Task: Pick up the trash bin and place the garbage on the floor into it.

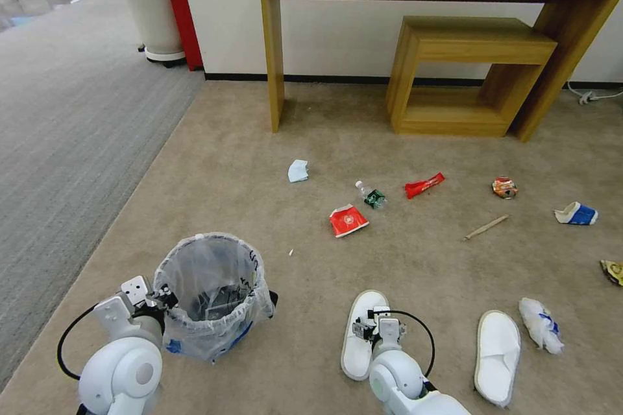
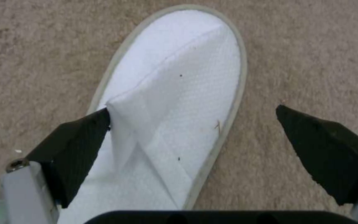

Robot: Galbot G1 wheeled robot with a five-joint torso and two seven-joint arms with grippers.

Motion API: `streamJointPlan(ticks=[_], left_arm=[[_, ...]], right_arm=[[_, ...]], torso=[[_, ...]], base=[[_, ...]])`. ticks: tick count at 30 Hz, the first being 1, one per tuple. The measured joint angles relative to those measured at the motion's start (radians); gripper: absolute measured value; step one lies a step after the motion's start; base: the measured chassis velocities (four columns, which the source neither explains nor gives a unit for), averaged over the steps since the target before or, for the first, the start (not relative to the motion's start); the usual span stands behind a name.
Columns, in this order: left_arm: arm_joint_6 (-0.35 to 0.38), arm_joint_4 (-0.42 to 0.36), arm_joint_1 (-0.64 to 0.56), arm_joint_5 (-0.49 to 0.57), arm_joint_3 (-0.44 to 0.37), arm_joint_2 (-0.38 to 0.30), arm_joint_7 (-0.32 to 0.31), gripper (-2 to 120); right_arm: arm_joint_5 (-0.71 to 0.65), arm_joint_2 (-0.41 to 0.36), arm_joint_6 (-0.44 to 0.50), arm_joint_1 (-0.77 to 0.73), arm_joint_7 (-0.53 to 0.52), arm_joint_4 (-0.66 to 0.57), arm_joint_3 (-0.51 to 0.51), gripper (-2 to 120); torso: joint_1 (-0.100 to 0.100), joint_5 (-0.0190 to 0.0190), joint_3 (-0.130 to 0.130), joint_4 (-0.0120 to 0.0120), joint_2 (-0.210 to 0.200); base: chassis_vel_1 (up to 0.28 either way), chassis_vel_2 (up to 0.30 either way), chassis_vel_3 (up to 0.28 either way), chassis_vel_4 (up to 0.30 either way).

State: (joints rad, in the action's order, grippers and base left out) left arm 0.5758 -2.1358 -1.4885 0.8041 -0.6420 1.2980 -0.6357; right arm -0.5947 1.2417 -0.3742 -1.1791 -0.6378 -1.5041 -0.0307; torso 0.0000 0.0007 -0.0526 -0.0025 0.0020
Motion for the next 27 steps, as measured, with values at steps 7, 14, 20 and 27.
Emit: streamJointPlan(ticks=[7, 14, 20, 27], left_arm=[[-0.001, 0.002, 0.002, 0.0, 0.001, 0.001, 0.002, 2], [-0.005, 0.009, 0.004, -0.001, 0.001, 0.002, 0.007, 2], [-0.009, 0.013, 0.008, -0.002, 0.005, 0.002, 0.009, 2], [-0.011, 0.016, 0.011, -0.003, 0.005, 0.003, 0.009, 2]], right_arm=[[0.005, 0.004, 0.005, 0.001, 0.003, 0.017, 0.0, 100], [0.01, 0.008, 0.009, 0.007, 0.003, 0.032, -0.001, 100], [0.018, 0.008, 0.028, 0.015, 0.008, 0.041, -0.009, 90], [0.029, 0.006, 0.04, 0.017, 0.017, 0.038, -0.016, 66]], torso=[[0.0, 0.0001, 0.0, 0.0, 0.0], [0.0, 0.0, 0.0, 0.0, 0.0], [0.0, 0.0, 0.0, 0.0, 0.0], [0.0, 0.0, 0.0, 0.0, 0.0]], base=[[0.0, 0.0, 0.0, 0.0], [0.0, 0.0, 0.0, 0.0], [0.0, 0.0, 0.0, 0.0], [0.0, 0.0, 0.0, 0.0]])
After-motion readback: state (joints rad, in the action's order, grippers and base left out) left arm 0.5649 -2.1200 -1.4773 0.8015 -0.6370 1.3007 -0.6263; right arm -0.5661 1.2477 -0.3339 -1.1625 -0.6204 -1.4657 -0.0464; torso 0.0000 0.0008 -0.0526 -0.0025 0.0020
